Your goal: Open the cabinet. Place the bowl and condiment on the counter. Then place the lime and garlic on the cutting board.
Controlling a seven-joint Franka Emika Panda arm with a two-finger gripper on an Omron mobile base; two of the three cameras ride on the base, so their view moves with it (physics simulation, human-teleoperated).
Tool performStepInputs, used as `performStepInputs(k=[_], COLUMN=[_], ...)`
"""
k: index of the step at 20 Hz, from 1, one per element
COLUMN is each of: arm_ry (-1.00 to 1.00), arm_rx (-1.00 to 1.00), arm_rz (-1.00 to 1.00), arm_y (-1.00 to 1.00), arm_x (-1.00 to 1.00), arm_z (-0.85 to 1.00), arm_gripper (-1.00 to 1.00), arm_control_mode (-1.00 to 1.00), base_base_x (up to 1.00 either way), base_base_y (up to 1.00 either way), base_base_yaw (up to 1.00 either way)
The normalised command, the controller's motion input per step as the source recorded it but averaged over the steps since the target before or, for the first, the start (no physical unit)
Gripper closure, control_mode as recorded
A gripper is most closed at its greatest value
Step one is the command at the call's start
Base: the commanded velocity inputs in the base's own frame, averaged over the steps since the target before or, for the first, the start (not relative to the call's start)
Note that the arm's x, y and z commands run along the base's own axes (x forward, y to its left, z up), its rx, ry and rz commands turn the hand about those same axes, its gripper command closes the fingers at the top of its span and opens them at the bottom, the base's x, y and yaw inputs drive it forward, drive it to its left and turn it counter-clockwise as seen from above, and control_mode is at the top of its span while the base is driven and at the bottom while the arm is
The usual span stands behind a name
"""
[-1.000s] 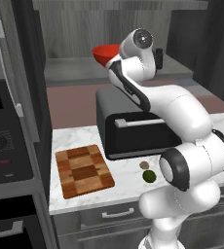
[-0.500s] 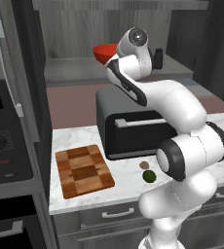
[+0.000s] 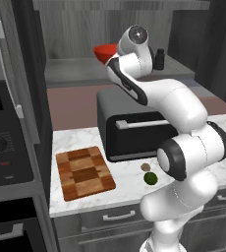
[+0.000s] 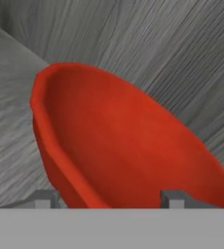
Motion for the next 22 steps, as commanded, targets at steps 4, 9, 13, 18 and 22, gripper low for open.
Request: performStepInputs(k=[4, 9, 13, 18, 22], arm_ry=[-0.02, -0.02, -0.07, -0.06, -0.02], arm_rx=[0.00, 0.00, 0.00, -0.01, -0.03], arm_rz=[0.00, 0.00, 0.00, 0.00, 0.00], arm_y=[0.00, 0.00, 0.00, 0.00, 0.00], arm_x=[-0.12, -0.28, -0.41, -0.48, -0.59], arm_z=[0.27, 0.31, 0.27, 0.24, 0.13], arm_gripper=[1.00, 1.00, 1.00, 1.00, 1.00], arm_control_mode=[-1.00, -1.00, -1.00, -1.00, -1.00], base_base_x=[0.00, 0.00, 0.00, 0.00, 0.00], base_base_y=[0.00, 0.00, 0.00, 0.00, 0.00], base_base_yaw=[0.00, 0.00, 0.00, 0.00, 0.00])
